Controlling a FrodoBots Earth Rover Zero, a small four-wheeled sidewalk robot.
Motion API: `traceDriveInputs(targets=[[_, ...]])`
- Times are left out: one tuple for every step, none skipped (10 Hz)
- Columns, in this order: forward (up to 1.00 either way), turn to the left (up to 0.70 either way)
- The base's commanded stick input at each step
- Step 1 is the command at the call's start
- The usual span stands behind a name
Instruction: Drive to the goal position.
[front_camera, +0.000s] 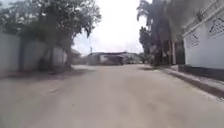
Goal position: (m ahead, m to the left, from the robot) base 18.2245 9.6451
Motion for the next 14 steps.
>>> traceDriveInputs(targets=[[1.0, 0.0], [1.0, 0.0], [1.0, 0.0], [1.0, 0.0], [1.0, 0.0], [1.0, 0.0], [1.0, 0.0], [1.0, 0.0], [1.0, 0.0], [1.0, 0.0], [1.0, 0.0], [1.0, 0.0], [1.0, 0.0], [1.0, 0.0]])
